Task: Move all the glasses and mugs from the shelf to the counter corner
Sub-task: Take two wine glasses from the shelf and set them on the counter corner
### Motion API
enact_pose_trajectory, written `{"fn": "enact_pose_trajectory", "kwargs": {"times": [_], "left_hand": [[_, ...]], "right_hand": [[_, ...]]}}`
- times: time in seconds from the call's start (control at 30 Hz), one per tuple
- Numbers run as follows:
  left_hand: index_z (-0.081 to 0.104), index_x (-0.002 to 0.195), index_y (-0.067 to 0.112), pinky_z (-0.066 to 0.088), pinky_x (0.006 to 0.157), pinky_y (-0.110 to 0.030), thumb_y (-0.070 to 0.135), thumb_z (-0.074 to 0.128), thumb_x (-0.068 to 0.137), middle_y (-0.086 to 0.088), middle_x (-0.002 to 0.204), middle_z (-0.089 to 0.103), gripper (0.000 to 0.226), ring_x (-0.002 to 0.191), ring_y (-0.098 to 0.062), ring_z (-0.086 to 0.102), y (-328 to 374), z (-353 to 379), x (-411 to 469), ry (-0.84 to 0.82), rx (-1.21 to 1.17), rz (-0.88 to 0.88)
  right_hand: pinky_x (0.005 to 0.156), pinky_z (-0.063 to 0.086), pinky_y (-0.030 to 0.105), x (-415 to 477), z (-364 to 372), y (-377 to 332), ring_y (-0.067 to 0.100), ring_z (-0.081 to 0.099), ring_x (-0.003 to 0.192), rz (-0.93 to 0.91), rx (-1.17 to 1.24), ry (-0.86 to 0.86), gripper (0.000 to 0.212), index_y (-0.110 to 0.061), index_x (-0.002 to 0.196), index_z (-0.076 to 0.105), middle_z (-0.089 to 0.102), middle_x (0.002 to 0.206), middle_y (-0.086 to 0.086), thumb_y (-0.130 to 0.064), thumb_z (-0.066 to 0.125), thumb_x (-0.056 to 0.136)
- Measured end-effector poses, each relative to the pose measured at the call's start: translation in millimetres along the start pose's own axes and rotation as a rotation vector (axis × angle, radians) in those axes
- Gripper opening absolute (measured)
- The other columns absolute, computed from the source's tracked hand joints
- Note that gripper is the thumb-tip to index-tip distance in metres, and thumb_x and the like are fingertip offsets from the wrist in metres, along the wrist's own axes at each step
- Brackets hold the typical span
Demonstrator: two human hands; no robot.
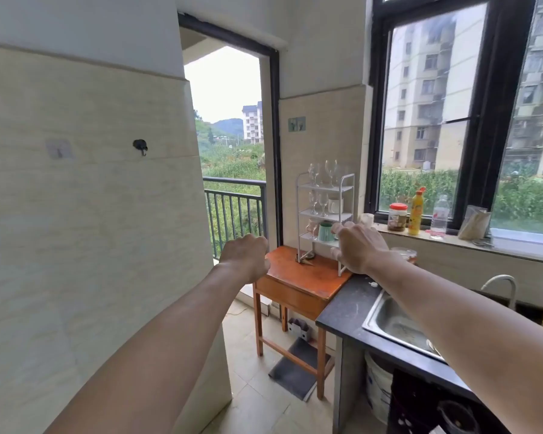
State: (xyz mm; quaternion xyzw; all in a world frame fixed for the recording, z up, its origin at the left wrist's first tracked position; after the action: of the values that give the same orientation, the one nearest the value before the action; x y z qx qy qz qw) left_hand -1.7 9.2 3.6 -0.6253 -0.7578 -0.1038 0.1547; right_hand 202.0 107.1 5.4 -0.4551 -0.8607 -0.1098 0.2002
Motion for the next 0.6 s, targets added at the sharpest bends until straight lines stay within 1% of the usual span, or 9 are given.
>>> {"fn": "enact_pose_trajectory", "kwargs": {"times": [0.1, 0.2, 0.33, 0.43, 0.53, 0.6], "left_hand": [[0.063, 0.107, 0.018, 0.045, 0.078, -0.037, 0.031, 0.056, 0.087, -0.006, 0.107, 0.066, 0.025, 0.095, -0.028, 0.062, -2.3, 11.7, 12.3, -0.015, -0.010, -0.001], [0.064, 0.106, 0.018, 0.042, 0.075, -0.035, 0.032, 0.056, 0.088, -0.006, 0.105, 0.066, 0.024, 0.094, -0.027, 0.062, -3.7, 30.3, 33.4, -0.020, -0.010, -0.004], [0.064, 0.105, 0.018, 0.041, 0.074, -0.034, 0.032, 0.056, 0.088, -0.005, 0.103, 0.067, 0.024, 0.093, -0.026, 0.062, -8.5, 60.2, 75.5, -0.003, -0.031, 0.000], [0.064, 0.105, 0.018, 0.040, 0.074, -0.033, 0.032, 0.055, 0.088, -0.005, 0.104, 0.066, 0.024, 0.093, -0.025, 0.062, -12.4, 82.1, 117.2, -0.006, -0.043, -0.001], [0.063, 0.106, 0.020, 0.040, 0.075, -0.033, 0.033, 0.055, 0.088, -0.005, 0.107, 0.066, 0.024, 0.096, -0.026, 0.062, -17.9, 97.8, 167.0, -0.023, -0.066, -0.020], [0.064, 0.107, 0.020, 0.040, 0.075, -0.033, 0.034, 0.055, 0.087, -0.005, 0.108, 0.066, 0.026, 0.098, -0.027, 0.062, -20.8, 106.2, 200.6, -0.023, -0.080, -0.026]], "right_hand": [[0.092, 0.049, 0.045, 12.4, 11.9, 3.2, 0.033, 0.060, 0.106, 0.000, 0.000, -0.001, 0.053, -0.013, 0.139, 0.042, 0.061, 0.120, 0.014, -0.030, 0.059, 0.091], [0.091, 0.047, 0.044, 30.9, 29.5, 11.5, 0.033, 0.060, 0.107, 0.008, -0.011, -0.020, 0.056, -0.013, 0.142, 0.040, 0.061, 0.121, 0.014, -0.031, 0.058, 0.092], [0.090, 0.047, 0.043, 70.6, 59.9, 29.9, 0.032, 0.060, 0.105, 0.008, -0.013, -0.023, 0.052, -0.012, 0.138, 0.044, 0.061, 0.118, 0.013, -0.031, 0.058, 0.091], [0.088, 0.049, 0.042, 111.4, 84.9, 46.3, 0.031, 0.060, 0.105, -0.007, 0.002, -0.023, 0.053, -0.013, 0.139, 0.043, 0.061, 0.120, 0.013, -0.030, 0.058, 0.091], [0.084, 0.052, 0.042, 160.1, 105.7, 63.8, 0.030, 0.062, 0.099, -0.023, 0.008, -0.015, 0.047, -0.012, 0.135, 0.048, 0.062, 0.118, 0.014, -0.028, 0.057, 0.092], [0.080, 0.053, 0.040, 193.6, 117.1, 76.0, 0.029, 0.064, 0.092, -0.032, 0.013, -0.013, 0.040, -0.011, 0.129, 0.052, 0.064, 0.113, 0.012, -0.026, 0.056, 0.092]]}}
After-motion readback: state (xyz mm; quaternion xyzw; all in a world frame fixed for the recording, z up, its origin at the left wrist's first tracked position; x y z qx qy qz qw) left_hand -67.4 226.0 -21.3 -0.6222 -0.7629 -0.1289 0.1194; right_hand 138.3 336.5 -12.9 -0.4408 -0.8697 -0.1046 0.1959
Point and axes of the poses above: each hand's wrist, its own x-axis towards the middle knuckle, its own z-axis out of the palm, y = z × x, the point moved 1 cm from there along x, towards the middle knuckle
